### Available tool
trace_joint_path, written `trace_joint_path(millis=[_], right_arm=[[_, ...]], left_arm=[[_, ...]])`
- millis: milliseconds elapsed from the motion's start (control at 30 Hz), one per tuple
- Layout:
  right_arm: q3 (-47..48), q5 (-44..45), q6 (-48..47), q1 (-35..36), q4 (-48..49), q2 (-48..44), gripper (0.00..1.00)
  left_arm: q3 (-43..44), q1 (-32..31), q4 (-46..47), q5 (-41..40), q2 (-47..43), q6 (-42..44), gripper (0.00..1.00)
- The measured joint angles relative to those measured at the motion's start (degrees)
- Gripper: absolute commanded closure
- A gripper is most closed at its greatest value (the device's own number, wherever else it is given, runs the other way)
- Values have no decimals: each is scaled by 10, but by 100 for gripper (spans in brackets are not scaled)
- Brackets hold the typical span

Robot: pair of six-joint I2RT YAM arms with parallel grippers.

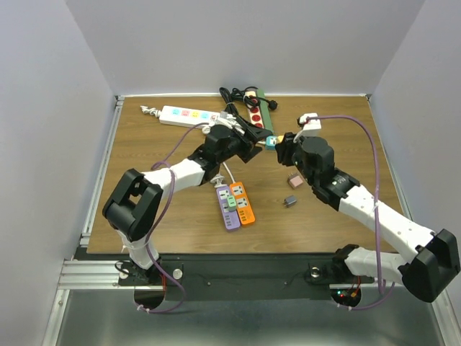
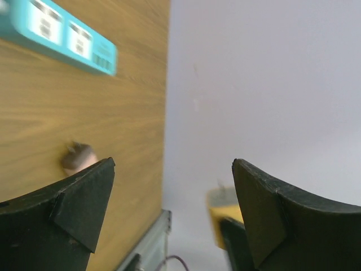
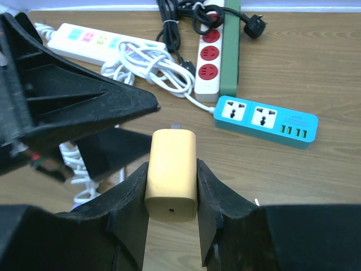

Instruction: Insert the plug

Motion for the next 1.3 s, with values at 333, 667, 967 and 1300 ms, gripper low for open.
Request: trace_joint_path(millis=[333,667,967,1300], right_arm=[[174,-138,51,0,-183,95,100],[312,-319,59,0,-377,318,100],[414,-338,41,6,-480,415,100],[426,-338,36,31,-529,472,100]], left_arm=[[-60,68,-115,-119,-134,232,6],[-175,68,-178,-171,-257,383,15],[-253,68,-210,-159,-264,413,19],[-262,68,-204,-131,-237,433,27]])
